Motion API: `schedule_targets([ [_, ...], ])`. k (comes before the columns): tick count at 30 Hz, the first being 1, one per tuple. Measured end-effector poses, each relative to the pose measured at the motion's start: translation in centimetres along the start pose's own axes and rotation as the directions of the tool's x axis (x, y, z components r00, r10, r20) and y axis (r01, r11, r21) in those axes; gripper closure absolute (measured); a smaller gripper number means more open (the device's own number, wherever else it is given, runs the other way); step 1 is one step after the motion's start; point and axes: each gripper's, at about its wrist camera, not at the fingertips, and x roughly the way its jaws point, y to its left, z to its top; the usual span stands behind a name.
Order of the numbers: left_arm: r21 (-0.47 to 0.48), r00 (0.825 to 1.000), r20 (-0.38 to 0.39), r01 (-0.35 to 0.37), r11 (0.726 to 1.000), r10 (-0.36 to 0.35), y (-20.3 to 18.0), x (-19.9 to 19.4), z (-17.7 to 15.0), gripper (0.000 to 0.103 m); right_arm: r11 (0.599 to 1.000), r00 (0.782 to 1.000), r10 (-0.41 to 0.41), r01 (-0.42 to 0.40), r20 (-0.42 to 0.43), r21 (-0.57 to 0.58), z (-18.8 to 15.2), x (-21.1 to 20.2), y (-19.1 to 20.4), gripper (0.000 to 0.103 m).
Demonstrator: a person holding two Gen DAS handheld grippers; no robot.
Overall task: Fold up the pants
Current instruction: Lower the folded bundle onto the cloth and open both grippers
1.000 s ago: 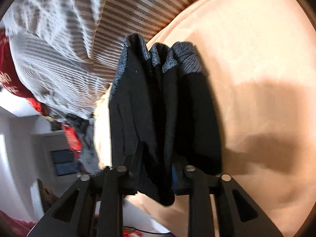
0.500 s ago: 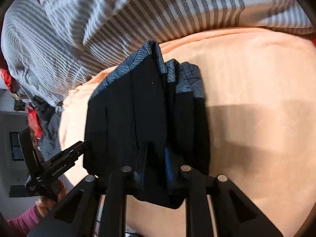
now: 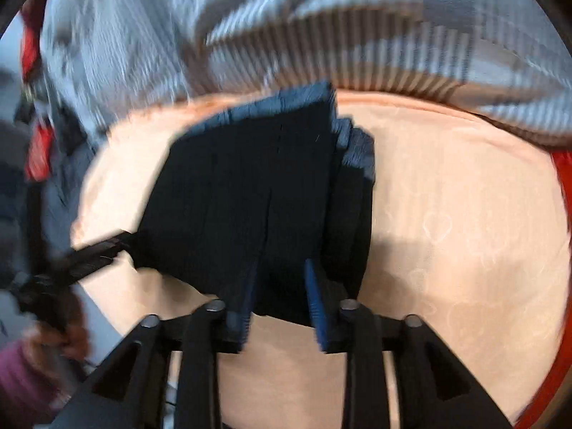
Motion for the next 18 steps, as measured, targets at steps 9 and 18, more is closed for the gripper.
schedule_targets([
  [9, 0.021, 0.997, -0.064, -0.043, 0.999, 0.044, 7.2, -3.3, -8.7, 0.049, 0.987, 1.0, -0.031, 0.03, 0.001, 0.159, -2.7, -1.1, -1.4, 0.045],
  [18, 0.041, 0.988, -0.154, 0.001, 0.999, 0.005, 12.3, -4.8, -15.1, 0.049, 0.978, 1.0, -0.014, 0.017, -0.017, 0.206, -8.5, -3.6, 3.3, 0.038],
])
